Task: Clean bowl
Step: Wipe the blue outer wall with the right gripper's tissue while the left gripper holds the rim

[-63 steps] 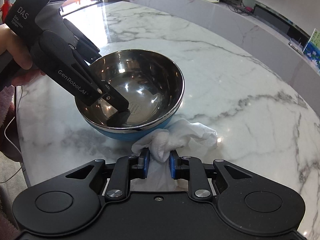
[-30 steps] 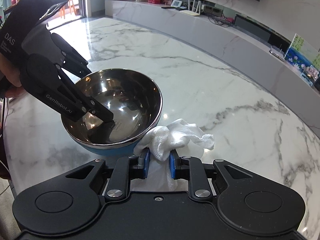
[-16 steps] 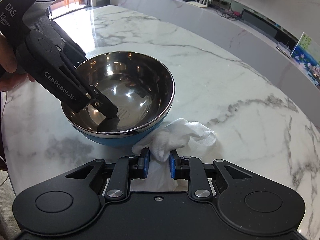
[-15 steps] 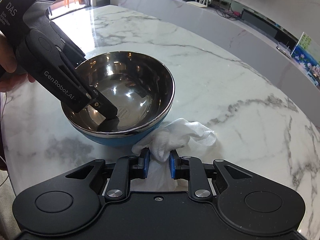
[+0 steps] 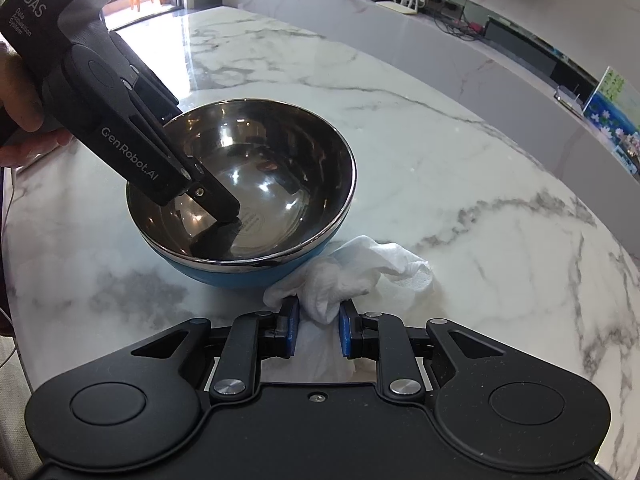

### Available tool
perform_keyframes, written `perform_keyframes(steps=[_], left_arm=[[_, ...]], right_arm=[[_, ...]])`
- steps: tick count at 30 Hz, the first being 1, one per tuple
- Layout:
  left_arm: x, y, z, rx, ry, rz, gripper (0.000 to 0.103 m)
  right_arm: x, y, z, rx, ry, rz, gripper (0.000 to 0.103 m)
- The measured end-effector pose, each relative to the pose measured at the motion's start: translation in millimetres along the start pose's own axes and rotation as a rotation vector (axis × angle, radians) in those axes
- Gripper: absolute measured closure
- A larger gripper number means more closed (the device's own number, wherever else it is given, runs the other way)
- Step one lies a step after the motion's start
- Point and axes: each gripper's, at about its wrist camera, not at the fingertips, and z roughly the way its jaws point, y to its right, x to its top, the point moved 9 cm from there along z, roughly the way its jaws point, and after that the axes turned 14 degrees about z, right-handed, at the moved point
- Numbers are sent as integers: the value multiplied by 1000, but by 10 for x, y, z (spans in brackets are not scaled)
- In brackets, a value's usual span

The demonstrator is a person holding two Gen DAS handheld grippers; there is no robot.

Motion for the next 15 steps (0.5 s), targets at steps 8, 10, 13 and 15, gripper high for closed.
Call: perform_keyframes(steps=[8, 10, 13, 15], left_arm=[[1, 26, -19, 8, -3, 73, 63], [-2, 29, -25, 7, -4, 91, 63], [-2, 40, -31, 13, 1, 119, 63], [-3, 45, -36, 17, 7, 133, 63]], right_arm=[[152, 123, -139, -27, 76, 40, 84], [202, 153, -200, -29, 101, 48, 84], [250, 182, -261, -25, 130, 59, 84], [260, 190, -270, -22, 134, 62, 84]])
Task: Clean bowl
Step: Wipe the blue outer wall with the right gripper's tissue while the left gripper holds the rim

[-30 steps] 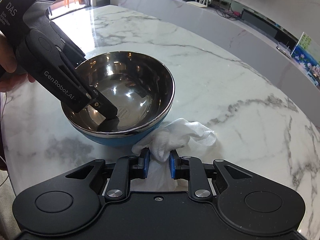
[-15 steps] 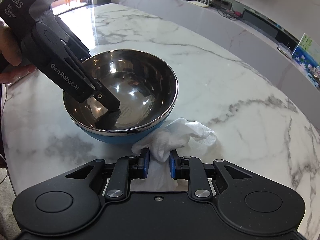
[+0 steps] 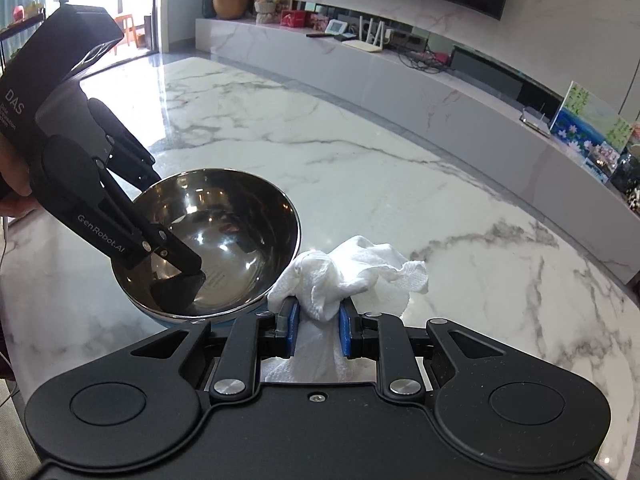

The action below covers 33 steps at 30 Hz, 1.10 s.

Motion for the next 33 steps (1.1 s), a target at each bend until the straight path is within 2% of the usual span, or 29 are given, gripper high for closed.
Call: perform_keyframes(steps=[16, 24, 33], left_arm=[[2, 35, -52, 78, 109, 160, 63], [23, 18, -50, 84, 111, 170, 63], [45, 13, -32, 93, 108, 167, 63]], right_arm=[[-92, 127, -57, 15, -13, 0, 84], [-235, 128, -92, 28, -33, 8, 84], [-462, -51, 32, 45, -130, -49, 84]])
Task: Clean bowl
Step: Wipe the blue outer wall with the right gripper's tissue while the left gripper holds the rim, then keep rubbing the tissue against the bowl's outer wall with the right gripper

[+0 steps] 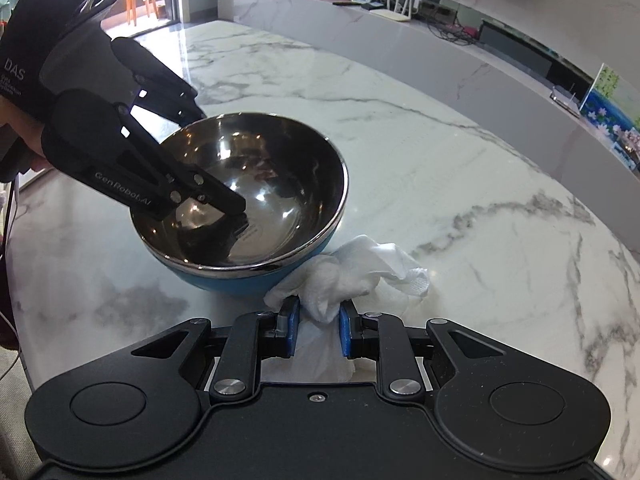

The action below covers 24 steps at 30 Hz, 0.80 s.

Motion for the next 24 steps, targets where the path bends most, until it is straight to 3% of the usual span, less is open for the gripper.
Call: perform_keyframes(steps=[11, 20, 24], left_arm=[[5, 31, -5, -16, 7, 26, 63], [26, 84, 1, -35, 6, 54, 63], [34, 105, 2, -38, 8, 64, 63]], right_arm=[[-15, -19, -60, -24, 7, -3, 84], [176, 141, -349, -35, 137, 77, 84], [233, 145, -357, -29, 140, 81, 84]])
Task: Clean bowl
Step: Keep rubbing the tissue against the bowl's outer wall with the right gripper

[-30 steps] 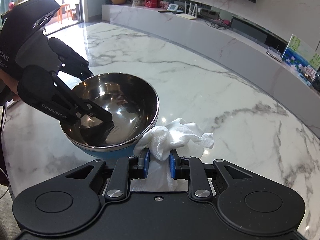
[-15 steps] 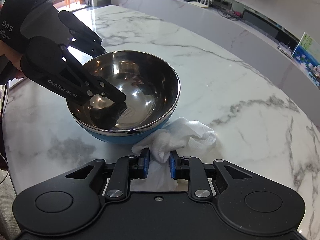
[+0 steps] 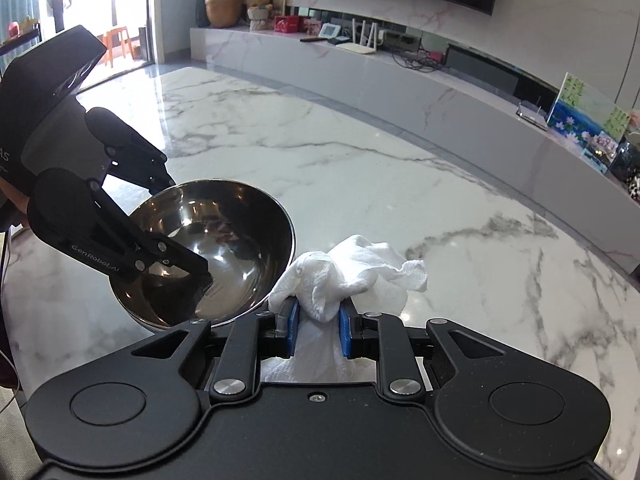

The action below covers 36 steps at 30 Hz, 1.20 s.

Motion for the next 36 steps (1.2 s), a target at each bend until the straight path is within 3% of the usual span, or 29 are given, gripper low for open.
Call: perform_keyframes(steps=[13, 16, 23, 36], left_arm=[[6, 5, 4, 5, 1, 0, 63], [3, 1, 4, 8, -7, -18, 63], [-51, -40, -3, -8, -52, -204, 62], [-66, -32, 1, -16, -68, -222, 63]], right_arm=[[-200, -147, 392, 21, -156, -57, 84], [-218, -165, 416, 21, -161, -56, 84], [-230, -159, 426, 28, -163, -49, 84], [-210, -140, 407, 14, -155, -59, 84]])
